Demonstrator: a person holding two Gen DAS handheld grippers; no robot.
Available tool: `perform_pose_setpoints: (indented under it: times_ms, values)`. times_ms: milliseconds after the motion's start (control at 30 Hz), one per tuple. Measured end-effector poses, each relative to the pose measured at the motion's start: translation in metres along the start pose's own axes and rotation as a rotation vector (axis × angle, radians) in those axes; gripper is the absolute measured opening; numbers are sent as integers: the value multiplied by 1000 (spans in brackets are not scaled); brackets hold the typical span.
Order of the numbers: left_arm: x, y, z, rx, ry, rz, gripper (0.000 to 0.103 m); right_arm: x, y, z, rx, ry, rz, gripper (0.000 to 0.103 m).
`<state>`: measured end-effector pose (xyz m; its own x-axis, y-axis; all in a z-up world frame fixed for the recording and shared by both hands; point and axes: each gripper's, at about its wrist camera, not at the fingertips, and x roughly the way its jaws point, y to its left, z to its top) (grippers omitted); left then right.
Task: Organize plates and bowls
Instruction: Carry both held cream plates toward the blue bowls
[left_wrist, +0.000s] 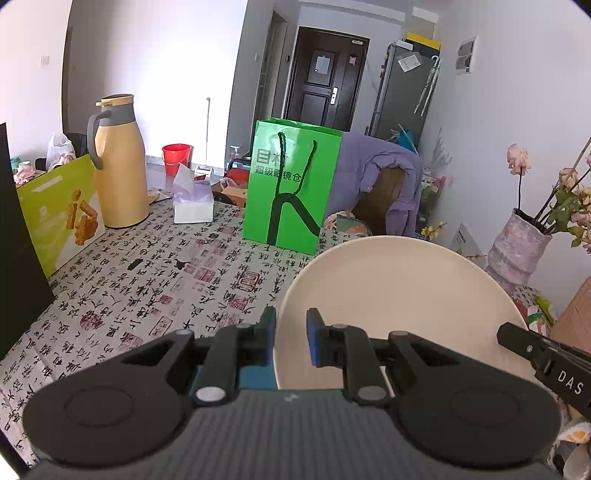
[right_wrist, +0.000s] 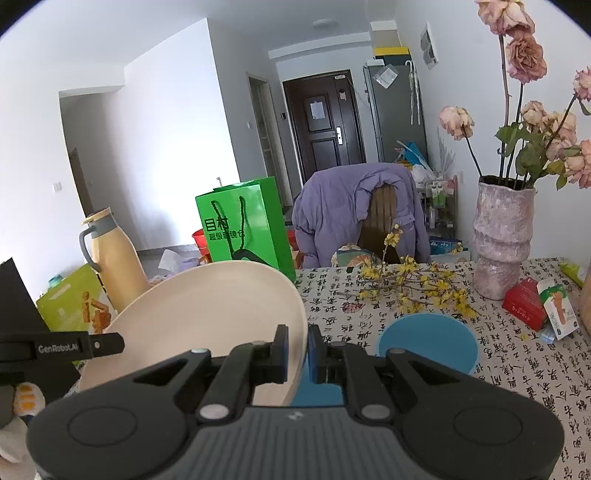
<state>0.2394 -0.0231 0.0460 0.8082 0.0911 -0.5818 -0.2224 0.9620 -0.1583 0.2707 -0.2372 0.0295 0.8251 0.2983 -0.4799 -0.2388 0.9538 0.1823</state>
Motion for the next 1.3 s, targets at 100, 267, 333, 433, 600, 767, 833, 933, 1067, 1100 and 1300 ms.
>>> perform_pose_setpoints:
  times_ms: [100, 267, 333, 433, 600, 767, 833, 933, 1067, 1100, 1300]
  values:
    - [-1, 4, -5, -2, 5, -1, 17, -3, 2, -4, 1, -4, 3, 10]
    - [-7, 13, -13, -9, 6, -3, 17, -10, 10, -10, -9, -12, 10, 10]
    - [-8, 15, -15, -11, 9, -2, 17, -13, 13, -12, -15, -17, 11, 10]
    - [-10, 20, -20, -15, 12, -1, 17, -16, 17, -16, -22, -23, 14, 10]
    - [-12, 25, -25, -21, 16, -3, 17, -19, 23, -21, -26, -25, 22, 10]
    - [-15, 32, -31, -26, 17, -7, 17, -20, 25, -27, -19, -20, 29, 10]
    - [-17, 34, -32, -28, 16, -10, 17, -20, 26, -30, -19, -20, 31, 10]
    - [-18, 37, -35, -30, 20, -11, 17, -23, 25, -34, -16, -22, 36, 10]
    - [-17, 38, -39, -29, 22, -20, 17, -26, 26, -41, -11, -29, 35, 10]
    - [-17, 38, -40, -29, 23, -21, 17, -27, 26, -43, -10, -30, 34, 10]
    - [-19, 39, -48, -22, 21, -36, 17, -33, 24, -51, 3, -36, 31, 10]
